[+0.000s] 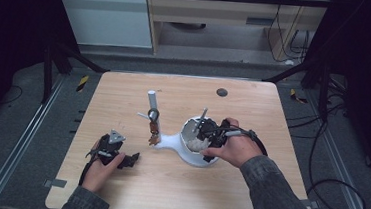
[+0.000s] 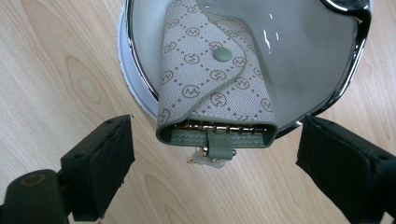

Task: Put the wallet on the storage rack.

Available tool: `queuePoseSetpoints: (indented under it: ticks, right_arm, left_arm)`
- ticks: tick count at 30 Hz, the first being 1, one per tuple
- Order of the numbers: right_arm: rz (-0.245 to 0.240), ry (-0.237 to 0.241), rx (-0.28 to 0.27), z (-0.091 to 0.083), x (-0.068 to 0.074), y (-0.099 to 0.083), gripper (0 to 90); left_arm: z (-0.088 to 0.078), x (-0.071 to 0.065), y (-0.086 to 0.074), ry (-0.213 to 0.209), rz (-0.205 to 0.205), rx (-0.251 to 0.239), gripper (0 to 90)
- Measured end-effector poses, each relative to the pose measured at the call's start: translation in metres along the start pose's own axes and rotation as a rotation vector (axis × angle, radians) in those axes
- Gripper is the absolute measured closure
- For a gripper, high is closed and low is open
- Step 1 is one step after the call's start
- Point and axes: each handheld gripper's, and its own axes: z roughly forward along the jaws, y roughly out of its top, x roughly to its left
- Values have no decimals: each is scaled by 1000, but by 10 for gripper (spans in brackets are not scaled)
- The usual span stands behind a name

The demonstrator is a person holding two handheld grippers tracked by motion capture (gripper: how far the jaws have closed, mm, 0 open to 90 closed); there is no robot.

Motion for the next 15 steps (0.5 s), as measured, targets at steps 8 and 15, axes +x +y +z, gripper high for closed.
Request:
queuePoseSetpoints:
  ticks: [8,15]
  right_arm:
    - [12,6,-8,-2,0,-3,84]
    - [31,11,-29,-7,-2,-7,60]
  left_arm:
    - [0,0,0,0,0,0,0]
    - [0,0,0,0,0,0,0]
